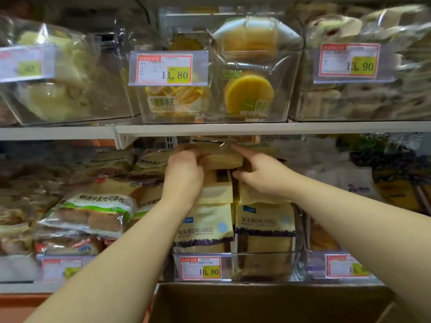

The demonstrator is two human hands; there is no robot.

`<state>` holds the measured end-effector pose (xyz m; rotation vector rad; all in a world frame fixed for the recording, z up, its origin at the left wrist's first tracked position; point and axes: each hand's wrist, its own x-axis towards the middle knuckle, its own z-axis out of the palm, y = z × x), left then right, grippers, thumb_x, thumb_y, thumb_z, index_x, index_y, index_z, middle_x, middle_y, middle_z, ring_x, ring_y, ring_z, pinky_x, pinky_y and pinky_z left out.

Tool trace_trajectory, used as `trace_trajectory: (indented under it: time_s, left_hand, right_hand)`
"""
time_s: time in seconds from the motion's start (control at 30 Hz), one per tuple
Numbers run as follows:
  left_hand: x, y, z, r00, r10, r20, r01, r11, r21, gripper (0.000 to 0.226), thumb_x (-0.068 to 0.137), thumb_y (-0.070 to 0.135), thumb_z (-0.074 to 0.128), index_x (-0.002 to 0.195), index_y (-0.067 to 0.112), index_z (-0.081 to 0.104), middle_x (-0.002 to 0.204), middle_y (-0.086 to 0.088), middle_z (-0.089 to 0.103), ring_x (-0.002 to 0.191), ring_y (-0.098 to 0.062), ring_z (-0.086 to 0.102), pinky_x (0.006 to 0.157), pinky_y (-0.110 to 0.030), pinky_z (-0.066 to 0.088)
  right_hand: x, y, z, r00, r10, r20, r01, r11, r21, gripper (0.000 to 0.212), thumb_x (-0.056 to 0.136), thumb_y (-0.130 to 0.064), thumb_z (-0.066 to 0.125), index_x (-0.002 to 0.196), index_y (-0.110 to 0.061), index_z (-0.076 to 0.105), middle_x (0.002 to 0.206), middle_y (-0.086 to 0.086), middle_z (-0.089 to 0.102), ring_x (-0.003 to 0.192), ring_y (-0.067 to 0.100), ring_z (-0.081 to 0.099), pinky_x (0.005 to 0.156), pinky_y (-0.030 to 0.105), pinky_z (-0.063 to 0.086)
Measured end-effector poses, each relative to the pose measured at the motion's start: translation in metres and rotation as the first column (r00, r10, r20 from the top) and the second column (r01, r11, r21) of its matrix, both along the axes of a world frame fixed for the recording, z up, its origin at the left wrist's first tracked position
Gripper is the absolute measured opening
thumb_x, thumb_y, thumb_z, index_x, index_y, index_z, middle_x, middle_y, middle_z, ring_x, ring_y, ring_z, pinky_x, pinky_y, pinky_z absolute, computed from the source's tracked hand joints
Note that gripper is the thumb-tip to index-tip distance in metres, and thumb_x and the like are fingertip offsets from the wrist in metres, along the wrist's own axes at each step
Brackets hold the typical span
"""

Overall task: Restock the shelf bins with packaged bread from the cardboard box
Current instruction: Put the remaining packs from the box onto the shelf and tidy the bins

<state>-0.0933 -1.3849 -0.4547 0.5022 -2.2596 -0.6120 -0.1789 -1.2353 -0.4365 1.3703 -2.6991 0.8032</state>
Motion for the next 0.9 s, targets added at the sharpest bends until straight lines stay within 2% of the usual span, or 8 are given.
trace_trajectory:
  time_s: [0.1,0.27,0.37,0.47,0.53,0.6,0.7,0.9]
  left_hand:
    - [-0.002,0.004,0.007,0.993,-0.002,-0.121,0.003,1.0,0.014,0.024,0.096,0.01,0.05,0.111,0.009,0.068,0.118,-0.01,0.061,0.11,-0.021,0.053,0.079,-0.005,0.023]
    - [-0.006,0.015,0.006,0.975,-0.048,-0.218,0.056,0.998,0.034,0.022,0.095,0.012,0.053,0.109,0.012,0.07,0.12,-0.007,0.055,0.109,-0.02,0.053,0.086,-0.009,0.027]
    - [-0.009,0.018,-0.004,0.988,-0.154,-0.027,0.155,0.985,0.074,0.026,0.097,0.015,0.051,0.118,0.02,0.066,0.13,-0.003,0.05,0.118,-0.02,0.049,0.094,-0.017,0.031]
    - [-0.008,0.017,-0.011,0.961,-0.178,0.209,0.192,0.98,-0.049,0.032,0.097,0.023,0.05,0.128,0.029,0.058,0.143,0.001,0.04,0.125,-0.02,0.046,0.101,-0.028,0.037]
    - [-0.002,0.017,-0.009,0.958,-0.167,0.232,0.196,0.975,-0.105,0.035,0.096,0.036,0.05,0.131,0.036,0.053,0.148,0.004,0.033,0.126,-0.022,0.047,0.102,-0.035,0.041]
    - [0.003,0.015,-0.008,0.959,-0.128,0.254,0.178,0.966,-0.187,0.044,0.092,0.056,0.043,0.134,0.044,0.047,0.153,0.006,0.026,0.133,-0.025,0.04,0.109,-0.041,0.036]
    - [0.006,0.012,-0.012,0.895,-0.057,0.442,0.213,0.927,-0.31,0.063,0.085,0.073,0.034,0.143,0.049,0.027,0.159,0.008,0.01,0.143,-0.026,0.02,0.118,-0.046,0.018]
    - [0.006,0.005,-0.026,0.847,0.015,0.531,0.204,0.914,-0.35,0.065,0.085,0.074,0.025,0.144,0.051,0.009,0.16,0.008,0.002,0.138,-0.029,0.032,0.119,-0.047,0.012]
  right_hand:
    - [-0.003,-0.008,0.005,0.999,-0.01,0.033,0.014,0.994,-0.107,0.056,0.097,-0.019,0.052,0.148,-0.028,0.031,0.149,-0.004,0.038,0.135,0.016,0.037,0.094,0.012,0.027]
    - [-0.003,0.002,0.003,0.997,-0.032,-0.066,0.016,0.976,-0.219,0.058,0.094,-0.01,0.053,0.147,-0.025,0.034,0.146,-0.005,0.043,0.135,0.014,0.038,0.103,0.015,0.027]
    - [-0.006,0.013,-0.014,0.997,-0.069,-0.042,0.064,0.991,-0.113,0.058,0.095,-0.023,0.054,0.148,-0.026,0.03,0.148,-0.002,0.041,0.135,0.016,0.038,0.107,0.022,0.029]
    - [-0.01,0.022,-0.021,0.996,-0.093,-0.011,0.093,0.996,-0.002,0.06,0.091,-0.046,0.054,0.145,-0.034,0.033,0.151,0.0,0.035,0.134,0.02,0.039,0.108,0.029,0.034]
    - [-0.014,0.024,-0.015,0.983,-0.171,-0.069,0.17,0.985,-0.014,0.064,0.086,-0.059,0.05,0.145,-0.041,0.03,0.157,-0.001,0.02,0.142,0.023,0.025,0.115,0.039,0.025]
    - [-0.02,0.021,-0.012,0.971,-0.208,-0.121,0.214,0.976,0.034,0.069,0.083,-0.07,0.041,0.145,-0.046,0.024,0.159,-0.005,0.009,0.146,0.024,0.013,0.117,0.047,0.017]
    - [-0.025,0.013,-0.02,0.981,-0.154,-0.114,0.175,0.962,0.207,0.074,0.082,-0.074,0.032,0.148,-0.046,0.01,0.16,-0.005,0.01,0.145,0.026,0.016,0.116,0.045,0.02]
    - [-0.033,0.002,-0.029,0.992,-0.076,-0.096,0.098,0.963,0.249,0.078,0.083,-0.073,0.034,0.149,-0.044,0.003,0.159,-0.002,0.013,0.145,0.025,0.015,0.115,0.042,0.022]
